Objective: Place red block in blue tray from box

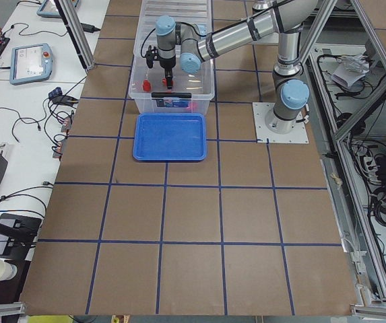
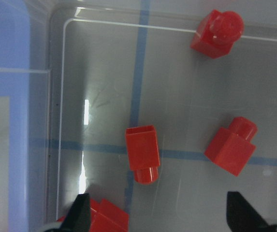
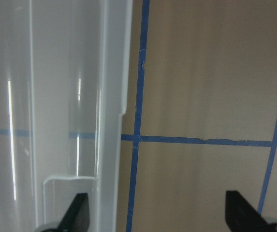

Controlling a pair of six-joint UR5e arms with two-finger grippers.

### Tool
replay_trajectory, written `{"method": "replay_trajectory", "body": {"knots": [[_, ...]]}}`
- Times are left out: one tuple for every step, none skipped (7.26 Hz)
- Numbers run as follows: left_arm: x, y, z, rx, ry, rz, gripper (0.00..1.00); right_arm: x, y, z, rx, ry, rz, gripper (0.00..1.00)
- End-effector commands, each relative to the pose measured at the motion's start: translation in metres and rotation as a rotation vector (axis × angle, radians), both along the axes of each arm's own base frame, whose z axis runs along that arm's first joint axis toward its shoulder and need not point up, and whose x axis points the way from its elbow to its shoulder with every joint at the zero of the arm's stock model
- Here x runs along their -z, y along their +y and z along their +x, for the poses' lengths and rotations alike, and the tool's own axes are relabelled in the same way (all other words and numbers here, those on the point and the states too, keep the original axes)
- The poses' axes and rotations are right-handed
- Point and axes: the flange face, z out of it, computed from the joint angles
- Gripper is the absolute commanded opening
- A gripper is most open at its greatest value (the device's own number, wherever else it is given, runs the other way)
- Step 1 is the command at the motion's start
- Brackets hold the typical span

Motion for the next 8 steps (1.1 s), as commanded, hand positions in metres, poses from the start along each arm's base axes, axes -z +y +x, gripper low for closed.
{"method": "replay_trajectory", "body": {"knots": [[0.033, 0.007, 0.001, 0.004, -0.005, 0.001, 1.00, -0.034, 0.020, 0.009, 0.004, 0.006, -0.015, 1.00], [0.048, 0.004, 0.004, -0.001, -0.008, 0.004, 1.00, -0.060, 0.038, 0.015, 0.008, 0.010, -0.030, 1.00], [0.051, -0.001, 0.004, -0.007, -0.008, 0.003, 1.00, -0.080, 0.049, 0.019, 0.008, 0.025, -0.062, 1.00], [0.057, -0.001, 0.004, -0.009, -0.011, 0.001, 0.97, -0.087, 0.055, 0.021, 0.011, 0.033, -0.068, 1.00], [0.066, -0.008, 0.005, -0.011, -0.022, -0.037, 0.96, -0.080, 0.057, 0.022, 0.009, 0.022, -0.056, 1.00], [0.072, -0.010, 0.004, -0.014, -0.015, -0.035, 0.93, -0.078, 0.056, 0.022, 0.008, 0.018, -0.049, 1.00], [0.081, -0.009, 0.005, -0.011, -0.023, -0.017, 0.88, -0.070, 0.053, 0.021, 0.008, 0.013, -0.034, 1.00], [0.083, -0.009, 0.007, -0.020, -0.026, -0.012, 0.69, -0.072, 0.054, 0.021, 0.009, 0.015, -0.037, 1.00]]}}
